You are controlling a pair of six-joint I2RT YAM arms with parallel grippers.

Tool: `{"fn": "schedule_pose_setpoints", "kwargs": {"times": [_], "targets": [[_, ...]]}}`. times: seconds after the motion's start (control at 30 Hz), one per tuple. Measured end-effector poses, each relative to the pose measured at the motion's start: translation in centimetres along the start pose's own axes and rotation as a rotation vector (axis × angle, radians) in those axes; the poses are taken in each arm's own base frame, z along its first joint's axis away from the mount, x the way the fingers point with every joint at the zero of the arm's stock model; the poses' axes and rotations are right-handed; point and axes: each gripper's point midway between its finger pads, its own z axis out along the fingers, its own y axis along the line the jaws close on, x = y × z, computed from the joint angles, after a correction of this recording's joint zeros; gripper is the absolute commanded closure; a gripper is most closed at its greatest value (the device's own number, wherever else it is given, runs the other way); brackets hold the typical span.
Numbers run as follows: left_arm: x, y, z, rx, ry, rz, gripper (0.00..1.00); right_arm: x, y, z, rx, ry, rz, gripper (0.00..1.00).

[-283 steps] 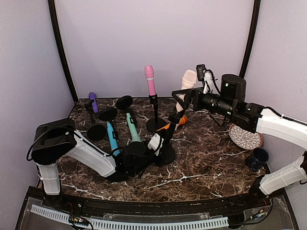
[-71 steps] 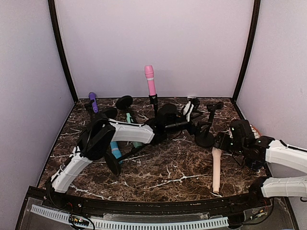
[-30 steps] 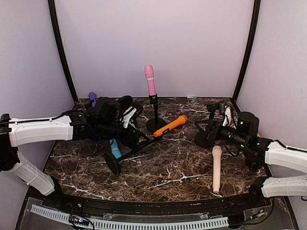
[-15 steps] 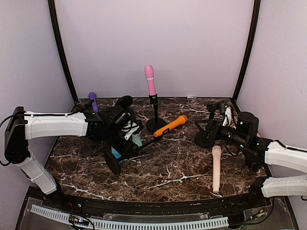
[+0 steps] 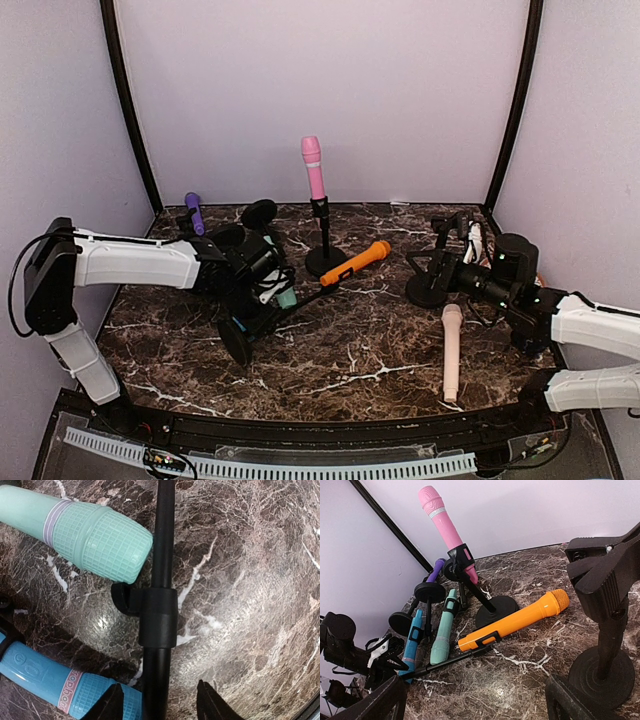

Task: Remove the microphone from the stand
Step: Pick up the microphone stand with the microphone from the center of the board.

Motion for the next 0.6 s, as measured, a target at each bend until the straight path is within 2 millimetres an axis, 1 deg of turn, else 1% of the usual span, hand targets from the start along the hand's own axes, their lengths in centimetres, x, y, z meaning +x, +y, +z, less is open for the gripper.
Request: {"fn": "schedule_pose_setpoints", "kwargs": {"times": [0.1, 0.23, 0.3, 0.4, 0.6], "targets": [[0.3, 0.3, 0.4, -0.017, 0.011, 0.005, 0.50, 0.0, 0.0, 0.0, 0.000, 0.001, 0.001, 0.02], [0.9, 0.5, 1.3, -0.033, 0.040, 0.017, 0.58, 0.1, -0.1, 0.2, 0.002, 0.004, 0.005, 0.03], [1.0, 0.5, 1.6, -0.036, 0.046, 0.022, 0.60, 0.2, -0.1, 0.2, 0.003, 0.005, 0.005, 0.03], [1.1, 0.6, 1.7, -0.039, 0.048, 0.028, 0.61, 0.2, -0.1, 0.2, 0.003, 0.005, 0.005, 0.03], [1.2, 0.5, 1.8, -0.034, 0.047, 0.035, 0.69, 0.2, -0.1, 0.2, 0.003, 0.005, 0.009, 0.03]]}}
